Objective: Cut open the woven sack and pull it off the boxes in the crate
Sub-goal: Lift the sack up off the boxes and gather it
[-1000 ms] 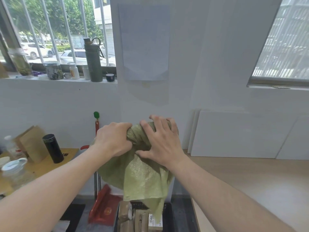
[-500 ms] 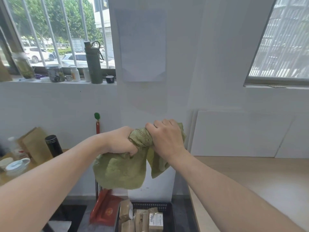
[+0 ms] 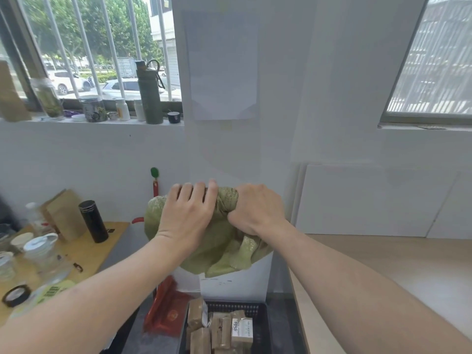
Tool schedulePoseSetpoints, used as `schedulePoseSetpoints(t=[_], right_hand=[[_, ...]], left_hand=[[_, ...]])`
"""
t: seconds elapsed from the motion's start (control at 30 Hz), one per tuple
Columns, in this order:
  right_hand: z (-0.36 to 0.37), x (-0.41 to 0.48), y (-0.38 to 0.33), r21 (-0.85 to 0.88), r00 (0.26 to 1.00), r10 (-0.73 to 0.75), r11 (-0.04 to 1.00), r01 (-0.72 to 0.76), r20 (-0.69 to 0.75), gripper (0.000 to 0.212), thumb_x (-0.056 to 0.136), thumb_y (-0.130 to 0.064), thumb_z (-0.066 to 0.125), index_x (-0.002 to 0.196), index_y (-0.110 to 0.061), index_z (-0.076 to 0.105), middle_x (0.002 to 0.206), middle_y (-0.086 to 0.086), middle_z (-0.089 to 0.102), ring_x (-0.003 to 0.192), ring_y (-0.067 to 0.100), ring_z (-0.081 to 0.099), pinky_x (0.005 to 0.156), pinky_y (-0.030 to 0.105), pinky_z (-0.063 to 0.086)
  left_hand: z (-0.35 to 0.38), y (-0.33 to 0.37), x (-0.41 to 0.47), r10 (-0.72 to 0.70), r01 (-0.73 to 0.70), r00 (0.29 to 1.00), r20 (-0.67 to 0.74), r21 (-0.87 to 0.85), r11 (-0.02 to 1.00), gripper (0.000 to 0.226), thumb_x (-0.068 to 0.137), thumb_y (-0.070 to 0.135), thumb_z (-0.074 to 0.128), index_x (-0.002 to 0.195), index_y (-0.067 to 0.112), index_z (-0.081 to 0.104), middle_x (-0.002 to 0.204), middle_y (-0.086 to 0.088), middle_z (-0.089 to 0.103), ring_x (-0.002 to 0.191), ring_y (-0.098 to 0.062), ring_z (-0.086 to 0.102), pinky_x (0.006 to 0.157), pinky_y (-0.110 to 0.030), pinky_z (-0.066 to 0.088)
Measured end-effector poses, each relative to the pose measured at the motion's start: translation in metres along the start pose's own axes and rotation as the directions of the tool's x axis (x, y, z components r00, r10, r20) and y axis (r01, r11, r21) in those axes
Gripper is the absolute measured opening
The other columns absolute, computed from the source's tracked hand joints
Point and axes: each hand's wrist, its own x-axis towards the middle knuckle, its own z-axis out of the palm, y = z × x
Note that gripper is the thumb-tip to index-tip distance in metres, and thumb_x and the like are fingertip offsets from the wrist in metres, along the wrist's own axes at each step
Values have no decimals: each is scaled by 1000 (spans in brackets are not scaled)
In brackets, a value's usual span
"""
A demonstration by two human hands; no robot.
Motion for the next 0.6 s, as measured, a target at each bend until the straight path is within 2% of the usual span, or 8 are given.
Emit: schedulePoseSetpoints(t=[0.07, 0.13, 0.23, 0.3, 0.37, 0.47, 0.53, 0.6], right_hand=[[2, -1, -1, 27, 999, -23, 999, 22, 35, 11, 62, -26, 59, 71, -20, 57, 65, -2, 60, 59, 26, 56, 56, 31, 48], [5, -2, 1, 70, 996, -46, 997, 40, 73, 12, 60, -27, 59, 70, -20, 56, 65, -3, 61, 62, 27, 59, 56, 31, 48], [10, -3, 5, 83, 993, -83, 994, 76, 83, 26, 63, -33, 63, 87, -25, 56, 73, -6, 63, 72, 28, 62, 60, 33, 47], [15, -3, 10, 70, 991, -125, 990, 122, 44, 53, 65, -45, 67, 113, -26, 52, 81, -6, 64, 78, 27, 63, 66, 35, 45], [19, -2, 15, 20, 982, -182, 983, 183, -46, 81, 62, -56, 72, 132, -26, 44, 94, -3, 63, 85, 26, 61, 76, 38, 46], [21, 0, 19, -216, 927, -295, 945, 247, -232, 105, 53, -73, 79, 140, -26, 46, 123, 5, 55, 108, 28, 57, 96, 44, 39], [22, -2, 19, -316, 905, -342, 913, 257, -254, 123, 46, -80, 80, 149, -27, 41, 134, 9, 52, 120, 30, 51, 104, 50, 33], [25, -3, 20, -350, 914, -322, 909, 225, -248, 138, 41, -74, 88, 157, -26, 32, 138, 13, 50, 128, 34, 48, 108, 52, 31]], left_hand=[[0, -3, 0, 15, -15, 1000, 0, -27, 1000, 42, 69, -8, 63, 111, 0, 64, 79, -15, 62, 66, -36, 60, 66, -45, 50], [-1, -7, 3, 25, -20, 998, 62, -80, 997, 45, 52, -10, 70, 95, 3, 63, 69, -13, 58, 57, -34, 57, 58, -41, 46], [-4, -13, 9, 41, -18, 976, 212, -109, 994, 52, 40, 6, 78, 88, 11, 61, 61, -7, 56, 53, -31, 55, 56, -34, 35], [-6, -14, 15, 47, -14, 958, 282, -116, 993, 48, 48, 19, 77, 92, 17, 58, 66, -3, 60, 59, -30, 59, 60, -33, 33], [-10, -14, 21, 19, 21, 942, 335, -118, 993, 39, 64, 29, 69, 100, 23, 54, 79, 1, 64, 75, -28, 64, 66, -34, 34], [-13, -17, 29, -109, 218, 902, 417, -224, 950, 30, 68, 31, 62, 96, 27, 53, 81, 3, 62, 79, -28, 63, 65, -33, 42], [-15, -22, 35, -202, 386, 850, 487, -314, 868, 26, 65, 29, 60, 91, 31, 57, 80, 3, 64, 75, -28, 62, 66, -35, 52], [-18, -26, 42, -178, 457, 798, 576, -386, 801, 21, 64, 28, 60, 84, 29, 61, 77, 3, 66, 74, -28, 65, 67, -36, 57]])
